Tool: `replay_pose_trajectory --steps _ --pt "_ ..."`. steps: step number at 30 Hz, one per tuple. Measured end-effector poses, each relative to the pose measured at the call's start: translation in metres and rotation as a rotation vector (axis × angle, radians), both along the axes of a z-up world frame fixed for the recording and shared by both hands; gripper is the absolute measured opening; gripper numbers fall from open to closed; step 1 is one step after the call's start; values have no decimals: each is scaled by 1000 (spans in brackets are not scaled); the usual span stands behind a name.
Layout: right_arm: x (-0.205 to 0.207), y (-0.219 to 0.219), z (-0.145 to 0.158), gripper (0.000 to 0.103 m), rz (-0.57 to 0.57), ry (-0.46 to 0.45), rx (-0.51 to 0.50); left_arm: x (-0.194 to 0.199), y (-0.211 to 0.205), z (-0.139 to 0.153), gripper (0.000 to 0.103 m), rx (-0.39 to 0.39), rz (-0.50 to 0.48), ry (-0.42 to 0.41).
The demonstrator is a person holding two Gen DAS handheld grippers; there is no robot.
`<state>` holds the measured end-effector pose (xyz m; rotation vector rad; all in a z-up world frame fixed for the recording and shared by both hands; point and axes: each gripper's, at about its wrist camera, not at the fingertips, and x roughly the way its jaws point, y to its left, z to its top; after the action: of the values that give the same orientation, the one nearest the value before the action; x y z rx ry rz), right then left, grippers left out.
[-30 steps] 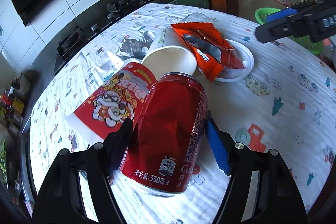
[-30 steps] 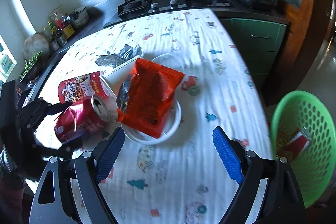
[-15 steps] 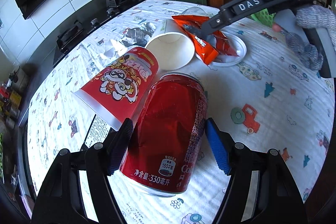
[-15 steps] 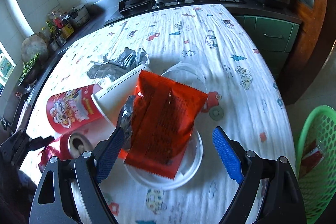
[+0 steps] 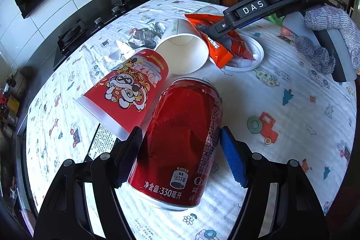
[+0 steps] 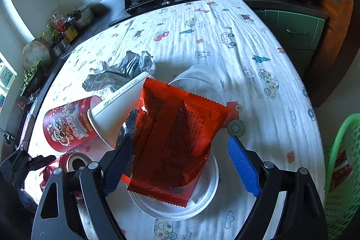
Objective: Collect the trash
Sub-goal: 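Grasp the red snack bag with the right gripper while the left gripper holds the can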
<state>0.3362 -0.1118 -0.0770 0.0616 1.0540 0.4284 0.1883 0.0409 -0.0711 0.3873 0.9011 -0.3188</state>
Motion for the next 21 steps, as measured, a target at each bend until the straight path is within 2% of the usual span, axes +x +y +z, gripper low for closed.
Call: replay_pose_trajectory --steps 9,21 --pt "6 0 -7 83 -10 15 13 4 0 -1 74 -11 3 21" --pt "2 -2 -5 72 -10 4 32 9 -4 -2 78 2 -10 34"
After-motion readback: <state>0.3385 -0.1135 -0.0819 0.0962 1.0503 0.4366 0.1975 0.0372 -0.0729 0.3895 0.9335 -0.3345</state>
